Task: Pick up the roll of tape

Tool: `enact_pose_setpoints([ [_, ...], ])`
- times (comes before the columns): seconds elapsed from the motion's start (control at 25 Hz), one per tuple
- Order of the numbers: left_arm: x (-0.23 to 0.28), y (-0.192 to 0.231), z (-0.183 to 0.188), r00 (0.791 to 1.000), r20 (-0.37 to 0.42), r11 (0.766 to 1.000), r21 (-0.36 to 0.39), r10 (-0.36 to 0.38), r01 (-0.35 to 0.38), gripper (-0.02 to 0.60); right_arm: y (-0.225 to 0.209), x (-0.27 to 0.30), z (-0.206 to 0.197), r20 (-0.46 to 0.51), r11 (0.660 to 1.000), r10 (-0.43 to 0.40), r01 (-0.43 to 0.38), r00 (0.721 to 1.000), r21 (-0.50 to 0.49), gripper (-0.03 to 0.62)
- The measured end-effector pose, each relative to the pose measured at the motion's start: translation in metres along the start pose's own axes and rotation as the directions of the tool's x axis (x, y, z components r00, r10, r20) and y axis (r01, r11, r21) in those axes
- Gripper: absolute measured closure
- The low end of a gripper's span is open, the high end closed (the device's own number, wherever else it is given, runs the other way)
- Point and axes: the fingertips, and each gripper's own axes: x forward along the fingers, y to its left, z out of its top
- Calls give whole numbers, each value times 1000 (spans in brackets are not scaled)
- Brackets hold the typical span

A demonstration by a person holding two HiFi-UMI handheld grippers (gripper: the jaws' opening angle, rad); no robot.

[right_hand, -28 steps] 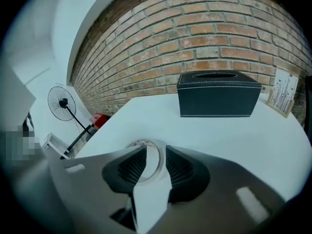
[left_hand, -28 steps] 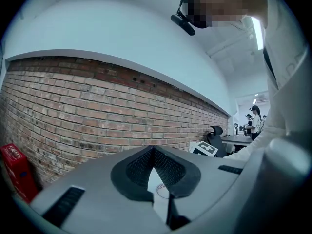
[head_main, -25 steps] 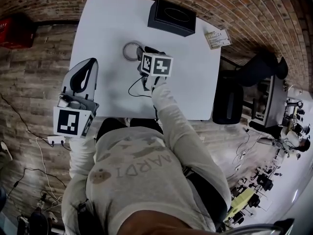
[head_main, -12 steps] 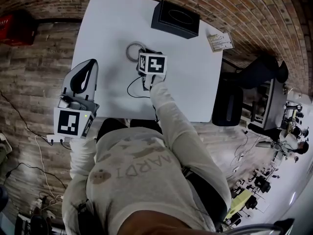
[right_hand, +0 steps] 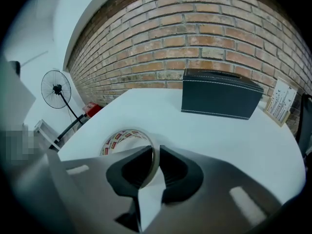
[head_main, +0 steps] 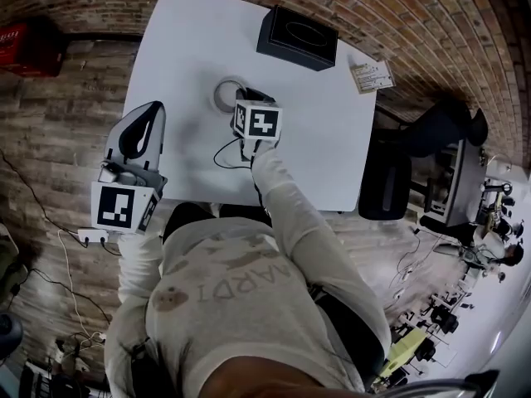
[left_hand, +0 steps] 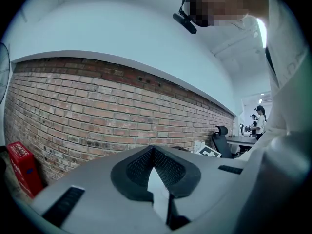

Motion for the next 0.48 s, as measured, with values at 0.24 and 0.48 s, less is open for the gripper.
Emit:
enact_pose_setpoints([
  [0.24, 0, -7, 7, 1000, 15, 1000, 3, 8, -8, 575, 12, -31, 16, 119, 998, 62, -62, 991, -1, 536],
  [0.48, -4, -26, 13, 1000, 31, 1000, 6, 6, -6, 575, 14, -73, 29, 223, 994, 104, -99, 969, -34, 536],
])
